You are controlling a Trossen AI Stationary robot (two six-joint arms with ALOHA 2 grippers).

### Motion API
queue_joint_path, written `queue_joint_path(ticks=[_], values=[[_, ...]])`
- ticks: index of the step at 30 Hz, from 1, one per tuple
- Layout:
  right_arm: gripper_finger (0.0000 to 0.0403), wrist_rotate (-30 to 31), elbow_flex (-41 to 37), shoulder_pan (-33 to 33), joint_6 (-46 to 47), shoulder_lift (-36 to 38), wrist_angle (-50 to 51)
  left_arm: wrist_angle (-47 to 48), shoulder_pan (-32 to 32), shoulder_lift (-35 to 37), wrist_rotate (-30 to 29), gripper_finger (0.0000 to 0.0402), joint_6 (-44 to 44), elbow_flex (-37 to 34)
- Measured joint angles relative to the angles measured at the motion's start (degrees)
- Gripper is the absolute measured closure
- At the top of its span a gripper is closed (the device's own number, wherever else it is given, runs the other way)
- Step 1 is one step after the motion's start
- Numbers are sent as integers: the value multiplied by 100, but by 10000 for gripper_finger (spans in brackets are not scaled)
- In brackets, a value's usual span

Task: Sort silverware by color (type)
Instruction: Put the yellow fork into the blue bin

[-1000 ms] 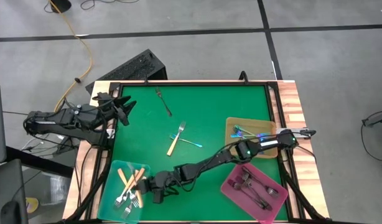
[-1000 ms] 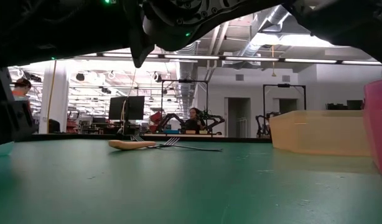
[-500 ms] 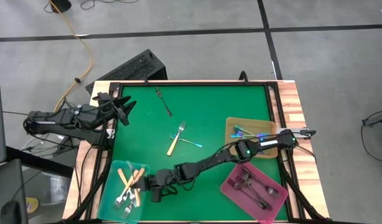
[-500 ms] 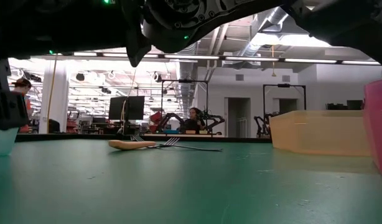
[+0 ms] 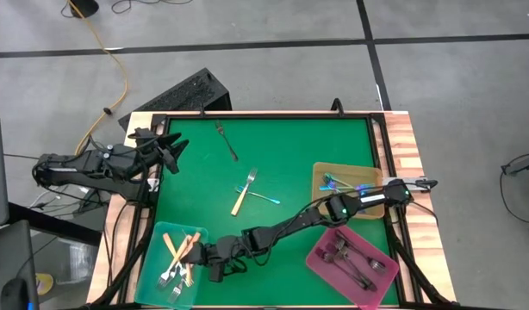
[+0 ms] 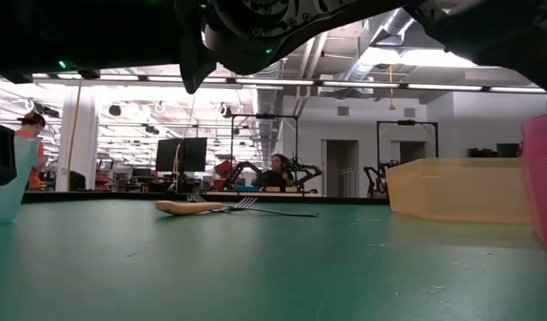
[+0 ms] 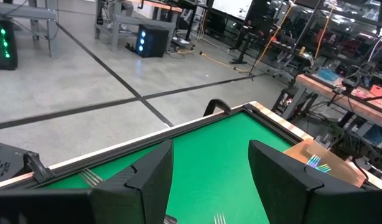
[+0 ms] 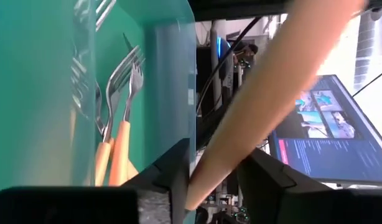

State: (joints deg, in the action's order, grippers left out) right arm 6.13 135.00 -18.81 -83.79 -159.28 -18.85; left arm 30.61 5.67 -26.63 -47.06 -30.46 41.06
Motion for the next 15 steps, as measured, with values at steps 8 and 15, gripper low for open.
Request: queue_joint_path(ticks=[8, 15], values=[[227, 7, 0, 26, 39, 0, 56, -2, 0, 0, -36, 210, 0, 0], [224, 0, 0, 20, 591, 0, -18, -2, 1, 0, -36, 210, 0, 0]])
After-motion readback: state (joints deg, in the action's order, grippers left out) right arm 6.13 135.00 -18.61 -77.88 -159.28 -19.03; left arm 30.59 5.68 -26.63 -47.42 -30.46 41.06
